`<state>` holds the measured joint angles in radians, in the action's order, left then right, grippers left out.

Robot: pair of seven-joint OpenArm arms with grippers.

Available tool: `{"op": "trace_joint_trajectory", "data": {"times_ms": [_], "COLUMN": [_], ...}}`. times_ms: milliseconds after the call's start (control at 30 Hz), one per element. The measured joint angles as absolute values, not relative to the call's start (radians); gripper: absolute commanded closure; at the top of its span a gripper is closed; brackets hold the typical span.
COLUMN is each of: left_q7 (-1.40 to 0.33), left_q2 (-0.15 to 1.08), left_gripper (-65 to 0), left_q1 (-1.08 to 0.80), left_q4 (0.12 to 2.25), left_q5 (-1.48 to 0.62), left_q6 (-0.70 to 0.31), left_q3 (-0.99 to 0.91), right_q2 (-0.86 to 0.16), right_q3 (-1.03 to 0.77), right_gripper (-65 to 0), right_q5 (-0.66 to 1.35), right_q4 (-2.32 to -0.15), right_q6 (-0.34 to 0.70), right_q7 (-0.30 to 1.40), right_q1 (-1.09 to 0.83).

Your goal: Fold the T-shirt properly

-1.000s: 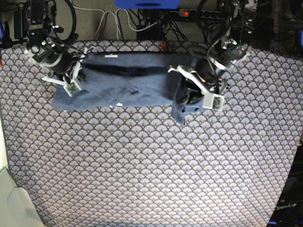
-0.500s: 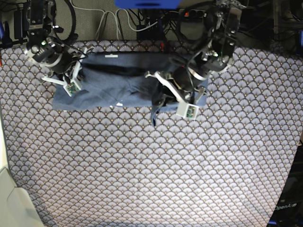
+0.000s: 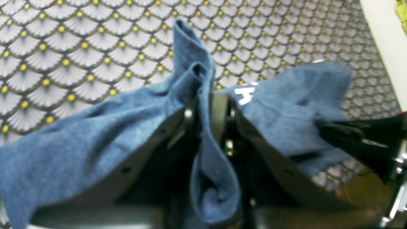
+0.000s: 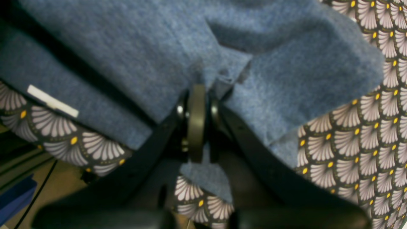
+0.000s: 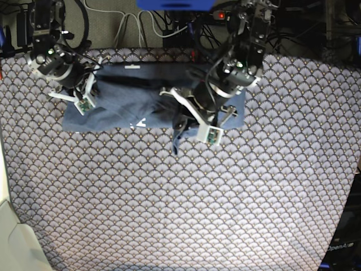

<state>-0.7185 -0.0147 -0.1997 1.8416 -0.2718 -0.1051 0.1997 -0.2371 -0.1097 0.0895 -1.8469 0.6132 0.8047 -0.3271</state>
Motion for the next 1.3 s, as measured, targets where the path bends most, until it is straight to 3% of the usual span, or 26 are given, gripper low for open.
{"op": "trace_joint_trajectory", "data": {"times_ms": [133,200,500,667,800,1100,1167,1300], "left_q7": [-0.719,-0.719,-0.783,-0.786,-0.838,-0.837,-0.836,-0.835], "left_q2": [-0.009,-0.010,-0.009,-0.005,0.079,0.145,0.143,0.147], "left_gripper": [-23.7,-28.9,-29.7,-29.7,-30.3,-30.4,-30.4,-30.3], "left_q1": [-0.202,-0.209,-0.213,-0.216,-0.256,-0.284,-0.278,-0.246], "left_q4": [1.847,1.852,1.904,1.937,1.916,1.836,1.780,1.691], "left_q5": [-0.273,-0.278,-0.273,-0.273,-0.271,-0.344,-0.344,-0.341], "left_q6": [-0.109,-0.109,-0.109,-0.105,-0.115,-0.125,-0.125,-0.125], "left_q3": [0.247,0.258,0.268,0.064,-0.009,-0.035,-0.051,-0.058], "right_q2": [-0.237,-0.237,-0.237,-0.236,-0.238,-0.252,-0.248,-0.249], "right_q3": [-0.110,-0.109,-0.109,-0.109,-0.111,-0.119,-0.146,-0.213], "right_gripper": [0.0,0.0,0.0,0.0,-0.1,-28.9,-32.4,-33.3], "right_q5": [0.089,0.090,0.089,0.090,0.089,0.089,0.101,0.090], "right_q4": [-1.847,-1.847,-1.847,-1.846,-1.847,-1.862,-1.886,-1.903], "right_q6": [0.613,0.613,0.613,0.613,0.613,0.613,0.613,0.613], "right_q7": [0.805,0.804,0.804,0.812,0.812,0.917,0.921,0.920], "right_q1": [-0.327,-0.327,-0.327,-0.313,-0.309,-0.260,-0.268,-0.260]}}
